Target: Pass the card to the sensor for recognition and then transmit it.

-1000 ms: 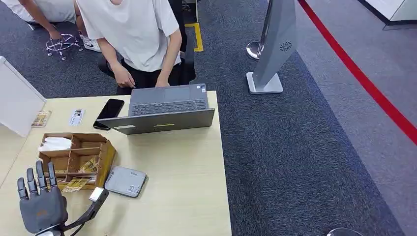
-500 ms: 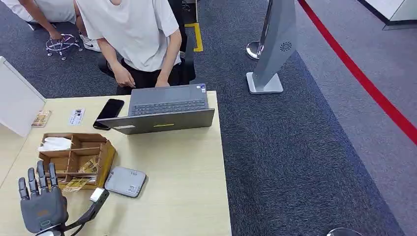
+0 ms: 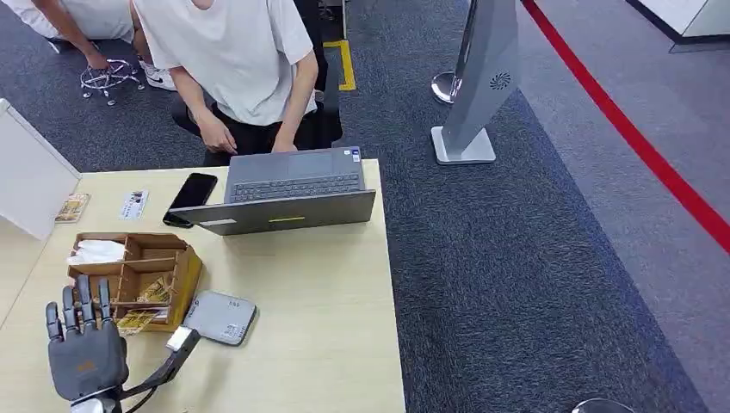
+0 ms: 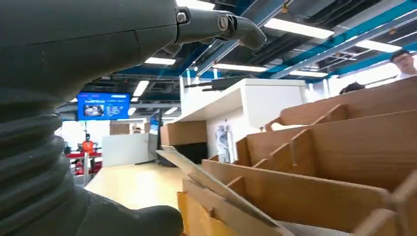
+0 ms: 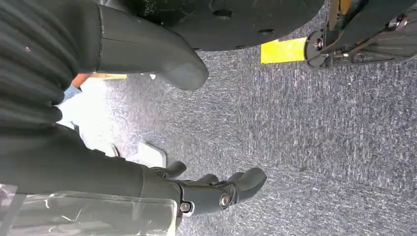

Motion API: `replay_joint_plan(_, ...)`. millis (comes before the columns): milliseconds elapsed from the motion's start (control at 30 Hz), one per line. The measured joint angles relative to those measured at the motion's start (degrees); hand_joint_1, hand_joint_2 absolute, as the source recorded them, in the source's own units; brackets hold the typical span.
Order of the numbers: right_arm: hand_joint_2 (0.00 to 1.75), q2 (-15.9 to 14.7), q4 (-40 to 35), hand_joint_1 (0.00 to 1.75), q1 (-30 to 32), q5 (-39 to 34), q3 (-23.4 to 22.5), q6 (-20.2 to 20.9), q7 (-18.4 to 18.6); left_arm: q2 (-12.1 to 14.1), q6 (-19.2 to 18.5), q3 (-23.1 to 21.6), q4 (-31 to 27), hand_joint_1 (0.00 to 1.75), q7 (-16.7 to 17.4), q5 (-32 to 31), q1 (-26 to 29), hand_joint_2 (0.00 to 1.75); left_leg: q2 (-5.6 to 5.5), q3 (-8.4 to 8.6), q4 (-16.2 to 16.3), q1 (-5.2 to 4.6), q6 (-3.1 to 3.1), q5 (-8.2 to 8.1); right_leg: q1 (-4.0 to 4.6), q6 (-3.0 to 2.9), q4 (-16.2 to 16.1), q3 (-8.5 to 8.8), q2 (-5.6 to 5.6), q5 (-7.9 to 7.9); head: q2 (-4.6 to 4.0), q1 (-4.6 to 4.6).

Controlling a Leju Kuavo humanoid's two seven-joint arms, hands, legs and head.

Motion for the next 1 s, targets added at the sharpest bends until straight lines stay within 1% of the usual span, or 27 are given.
replay_joint_plan(700,1.75,0.0,0.0,0.0,-0.01,-0.68,-0.31,0.0,-0.17,0.28,0.0,-0.48,0.0,0.0,-1.2,-0.02,0.02,1.75,0.0,0.0,0.0,0.0,0.0,0.0,0.0,0.0,0.0,0.0,0.0,0.0,0.0,0.0)
replay_joint_plan(733,1.75,0.0,0.0,0.0,-0.01,-0.68,-0.33,0.0,-0.17,0.28,0.0,-0.48,0.0,1.75,-1.22,-0.02,0.02,1.75,0.0,0.0,0.0,0.0,0.0,0.0,0.0,0.0,0.0,0.0,0.0,0.0,0.0,0.0)
replay_joint_plan(800,1.75,0.0,0.0,0.0,-0.01,-0.7,-0.39,0.0,-0.17,0.26,0.0,-0.48,0.0,1.75,-1.71,0.0,0.03,1.75,0.0,0.0,0.0,0.0,0.0,0.0,0.0,0.0,0.0,0.0,0.0,0.0,0.0,0.0)
replay_joint_plan(933,1.75,0.0,0.0,0.0,-0.05,-0.76,-0.79,-0.02,-0.24,-0.13,0.02,-0.11,0.0,1.75,-6.74,0.46,0.13,1.75,-0.01,-0.01,0.0,0.0,0.0,0.0,0.0,0.0,0.0,0.01,-0.01,0.0,0.0,0.0)
replay_joint_plan(1000,1.75,0.0,0.0,0.0,-0.05,-0.76,-0.94,-0.02,-0.26,-0.39,0.0,0.18,0.0,1.75,-7.67,0.48,0.17,1.75,-0.01,-0.01,0.0,0.0,0.0,0.0,0.0,0.0,0.0,0.01,-0.01,0.0,0.0,0.0)
